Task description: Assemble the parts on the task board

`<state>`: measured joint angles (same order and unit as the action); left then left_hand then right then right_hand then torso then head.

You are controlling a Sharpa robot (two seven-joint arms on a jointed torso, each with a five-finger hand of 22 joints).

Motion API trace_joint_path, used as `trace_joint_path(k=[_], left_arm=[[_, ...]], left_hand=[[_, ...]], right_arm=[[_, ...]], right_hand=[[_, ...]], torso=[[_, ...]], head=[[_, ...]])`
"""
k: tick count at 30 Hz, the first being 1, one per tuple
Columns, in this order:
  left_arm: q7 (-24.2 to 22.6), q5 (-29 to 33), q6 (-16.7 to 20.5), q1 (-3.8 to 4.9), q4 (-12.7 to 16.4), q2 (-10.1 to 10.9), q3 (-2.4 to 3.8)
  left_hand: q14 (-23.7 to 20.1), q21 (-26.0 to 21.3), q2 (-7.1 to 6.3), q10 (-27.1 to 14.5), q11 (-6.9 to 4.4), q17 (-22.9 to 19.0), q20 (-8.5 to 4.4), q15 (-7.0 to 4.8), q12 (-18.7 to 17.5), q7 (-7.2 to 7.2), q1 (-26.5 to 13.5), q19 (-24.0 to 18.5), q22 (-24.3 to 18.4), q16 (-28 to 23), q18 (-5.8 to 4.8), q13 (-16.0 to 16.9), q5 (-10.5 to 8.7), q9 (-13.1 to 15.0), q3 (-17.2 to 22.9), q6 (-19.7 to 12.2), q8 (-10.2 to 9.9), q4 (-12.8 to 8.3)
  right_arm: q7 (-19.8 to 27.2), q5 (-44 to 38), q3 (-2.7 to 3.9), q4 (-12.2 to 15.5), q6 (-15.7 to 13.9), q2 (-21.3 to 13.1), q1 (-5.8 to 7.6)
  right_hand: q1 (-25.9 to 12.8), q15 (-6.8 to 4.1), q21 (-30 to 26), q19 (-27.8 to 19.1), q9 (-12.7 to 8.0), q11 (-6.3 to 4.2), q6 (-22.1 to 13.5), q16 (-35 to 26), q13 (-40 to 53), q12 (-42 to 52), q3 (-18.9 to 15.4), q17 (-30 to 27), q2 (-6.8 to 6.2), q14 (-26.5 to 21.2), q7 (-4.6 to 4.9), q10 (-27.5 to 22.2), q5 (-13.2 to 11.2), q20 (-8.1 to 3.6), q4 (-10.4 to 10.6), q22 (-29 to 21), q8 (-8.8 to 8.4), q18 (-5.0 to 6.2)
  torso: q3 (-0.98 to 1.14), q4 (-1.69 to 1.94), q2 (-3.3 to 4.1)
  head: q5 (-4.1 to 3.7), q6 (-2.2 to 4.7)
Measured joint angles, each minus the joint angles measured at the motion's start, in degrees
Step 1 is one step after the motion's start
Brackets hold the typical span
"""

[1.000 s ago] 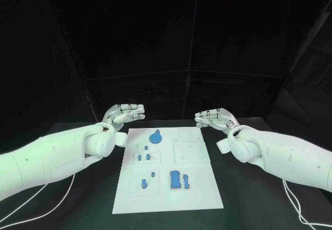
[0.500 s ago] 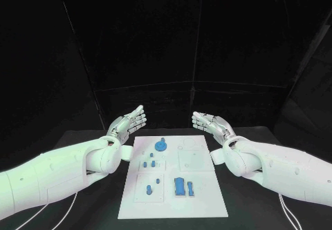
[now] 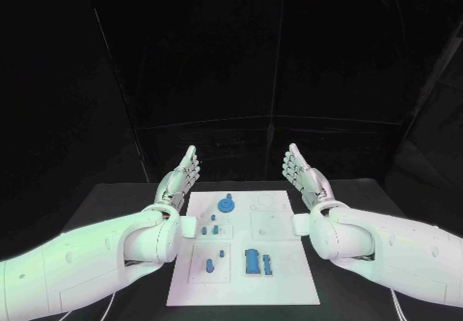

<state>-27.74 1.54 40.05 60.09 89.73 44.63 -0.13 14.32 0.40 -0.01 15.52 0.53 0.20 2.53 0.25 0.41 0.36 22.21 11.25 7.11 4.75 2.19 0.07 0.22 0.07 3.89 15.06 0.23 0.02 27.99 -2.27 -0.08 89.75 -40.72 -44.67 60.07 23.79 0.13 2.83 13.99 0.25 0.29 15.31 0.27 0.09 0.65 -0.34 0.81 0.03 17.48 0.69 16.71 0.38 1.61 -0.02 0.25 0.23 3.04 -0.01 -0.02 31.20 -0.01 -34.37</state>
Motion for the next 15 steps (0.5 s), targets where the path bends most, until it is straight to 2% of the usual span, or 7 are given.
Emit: trace_joint_path(k=[2,3,4,6,15], left_arm=[[-0.2,-0.16,0.87,-0.01,0.07,0.02,0.02],[-0.28,-0.23,1.23,-0.01,0.07,0.03,0.03],[-0.38,-0.31,1.62,-0.02,0.08,0.04,0.03],[-0.49,-0.39,2.08,-0.02,0.08,0.04,0.04],[-0.78,-0.64,3.29,-0.02,0.1,0.05,0.04]], left_hand=[[-1.09,-0.13,0.0,-1.16,-0.14,-0.01,-0.8,-0.07,0.0,-0.09,-1.76,-0.8,-0.57,-1.25,-0.74,0.0,0.0,0.0,-1.03,-1.21,0.0,0.02],[-1.67,-0.12,0.01,-1.84,-0.21,-0.04,-1.15,-0.07,0.0,-0.16,-2.6,-1.15,-0.83,-1.75,-0.95,0.0,0.0,0.0,-1.51,-1.76,0.0,0.0],[-2.37,-0.12,0.01,-2.5,-0.24,-0.08,-1.47,-0.15,0.0,-0.16,-3.64,-1.67,-1.16,-2.34,-0.97,0.0,0.0,0.0,-1.98,-2.49,0.0,0.01],[-3.22,-0.13,0.01,-3.5,-0.39,-0.1,-1.8,-0.16,0.0,-0.26,-5.05,-2.36,-1.63,-2.99,-0.96,0.0,0.0,0.0,-2.47,-3.42,0.0,-0.04],[-6.55,-0.13,0.02,-7.09,-0.6,-0.1,-2.32,-0.23,0.0,-0.36,-10.33,-4.98,-5.72,-4.1,-0.96,0.01,0.0,0.01,-3.25,-7.0,0.0,-0.02]], right_arm=[[0.2,0.49,0.01,0.02,-0.66,0.0,0.0],[0.29,0.69,0.01,0.03,-0.93,-0.01,0.0],[0.38,0.93,0.01,0.04,-1.24,-0.01,0.0],[0.5,1.23,0.01,0.04,-1.64,-0.01,0.0],[0.81,2.03,0.01,0.06,-2.64,-0.02,0.0]], right_hand=[[-1.85,-0.06,-0.74,-1.12,-0.02,-0.09,-1.22,0.0,-0.01,-0.12,0.0,-0.23,0.0,-1.34,-0.18,-1.31,-0.01,-0.43,0.0,-0.09,0.0,-0.88],[-2.86,-0.04,-1.14,-1.74,-0.06,-0.17,-1.87,0.0,-0.02,-0.23,0.0,-0.32,-0.01,-2.09,-0.27,-2.05,-0.01,-0.66,0.0,-0.09,0.0,-0.87],[-3.85,-0.05,-1.4,-2.28,-0.08,-0.19,-2.5,0.0,-0.02,-0.23,0.0,-0.4,-0.01,-2.88,-0.37,-2.73,-0.01,-0.81,0.0,-0.1,0.0,-0.89],[-5.32,-0.1,-1.73,-3.15,-0.13,-0.17,-3.46,0.0,-0.02,-0.23,0.0,-0.52,-0.01,-3.88,-0.43,-3.78,-0.01,-1.1,0.0,-0.1,0.0,-1.78],[-11.02,-0.11,-2.45,-6.24,-0.17,-0.24,-7.02,0.0,-0.02,-0.23,0.0,-0.67,-0.01,-8.13,-0.69,-7.75,-0.01,-1.51,0.0,-0.16,0.0,-1.77]], torso=[[0.0,0.01,0.0],[0.01,0.02,-0.01],[0.01,0.02,-0.01],[0.01,0.02,-0.01],[0.01,0.02,-0.02]], head=[[0.0,0.0],[-0.01,0.0],[-0.01,0.0],[-0.01,0.0],[-0.01,0.0]])
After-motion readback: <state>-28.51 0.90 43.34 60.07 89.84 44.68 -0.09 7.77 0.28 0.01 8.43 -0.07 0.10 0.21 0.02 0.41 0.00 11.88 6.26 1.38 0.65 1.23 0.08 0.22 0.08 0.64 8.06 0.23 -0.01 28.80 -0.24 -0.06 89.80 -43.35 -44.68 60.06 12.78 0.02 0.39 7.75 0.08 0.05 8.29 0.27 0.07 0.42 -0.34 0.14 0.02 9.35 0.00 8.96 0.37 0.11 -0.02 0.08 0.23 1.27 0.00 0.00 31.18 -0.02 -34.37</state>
